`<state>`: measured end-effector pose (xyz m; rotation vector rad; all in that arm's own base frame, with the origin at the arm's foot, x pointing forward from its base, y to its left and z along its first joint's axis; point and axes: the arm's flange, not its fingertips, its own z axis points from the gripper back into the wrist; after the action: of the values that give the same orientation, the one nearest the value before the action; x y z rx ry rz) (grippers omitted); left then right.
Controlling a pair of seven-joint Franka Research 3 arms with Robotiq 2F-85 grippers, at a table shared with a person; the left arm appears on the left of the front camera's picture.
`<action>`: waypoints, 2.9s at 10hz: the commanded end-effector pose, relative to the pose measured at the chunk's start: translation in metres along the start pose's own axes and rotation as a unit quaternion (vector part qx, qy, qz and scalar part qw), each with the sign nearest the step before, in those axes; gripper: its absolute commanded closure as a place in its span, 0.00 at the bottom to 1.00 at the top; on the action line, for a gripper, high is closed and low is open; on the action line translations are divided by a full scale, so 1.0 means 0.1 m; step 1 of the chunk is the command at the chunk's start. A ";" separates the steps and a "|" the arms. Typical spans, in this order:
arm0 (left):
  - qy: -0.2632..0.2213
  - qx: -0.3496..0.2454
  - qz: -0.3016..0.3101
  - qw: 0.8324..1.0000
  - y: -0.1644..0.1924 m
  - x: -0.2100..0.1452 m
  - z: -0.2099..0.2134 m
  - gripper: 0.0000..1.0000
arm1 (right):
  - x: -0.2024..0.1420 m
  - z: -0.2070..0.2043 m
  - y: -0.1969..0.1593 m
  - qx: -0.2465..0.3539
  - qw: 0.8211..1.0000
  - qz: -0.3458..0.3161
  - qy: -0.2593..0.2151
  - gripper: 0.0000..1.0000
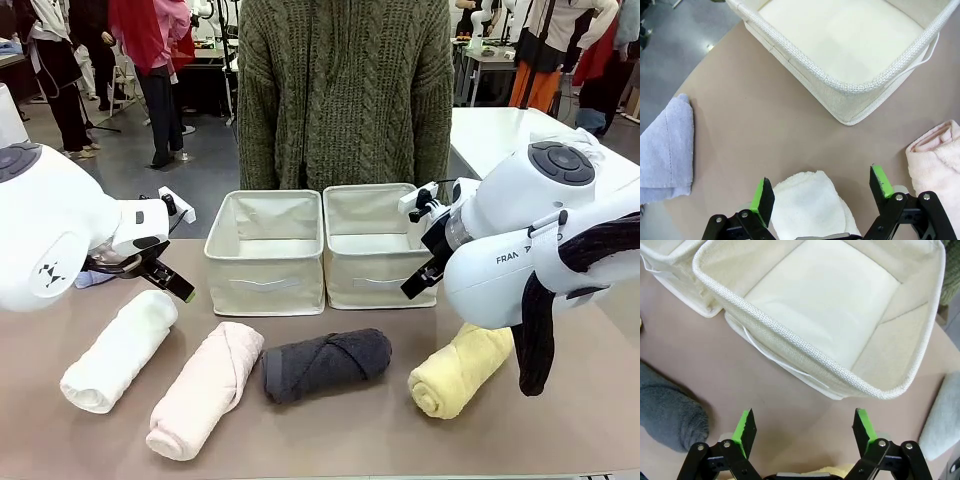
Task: Sort the towels based on their folding style.
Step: Pick up one triangle-folded towel and place it in the left Fabric basket.
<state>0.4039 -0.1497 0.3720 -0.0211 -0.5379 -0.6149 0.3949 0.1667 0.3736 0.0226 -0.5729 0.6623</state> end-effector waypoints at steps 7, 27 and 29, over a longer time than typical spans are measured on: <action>0.012 -0.012 -0.040 0.999 -0.10 0.91 1.87 0.00 | 0.76 2.10 0.42 -0.063 0.998 0.017 -0.008 0.00; -0.144 -0.333 0.001 0.932 2.48 -0.39 2.86 0.00 | -1.01 3.08 -2.14 0.218 0.941 -0.095 -0.241 0.00; -0.171 -0.340 0.000 0.925 2.68 -0.64 2.82 0.00 | -1.23 3.14 -2.27 0.221 0.936 -0.107 -0.251 0.00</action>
<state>0.3677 0.1427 0.6248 -0.7853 -0.6151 -0.7735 0.2961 -0.1390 0.6173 0.6573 -0.8746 0.5475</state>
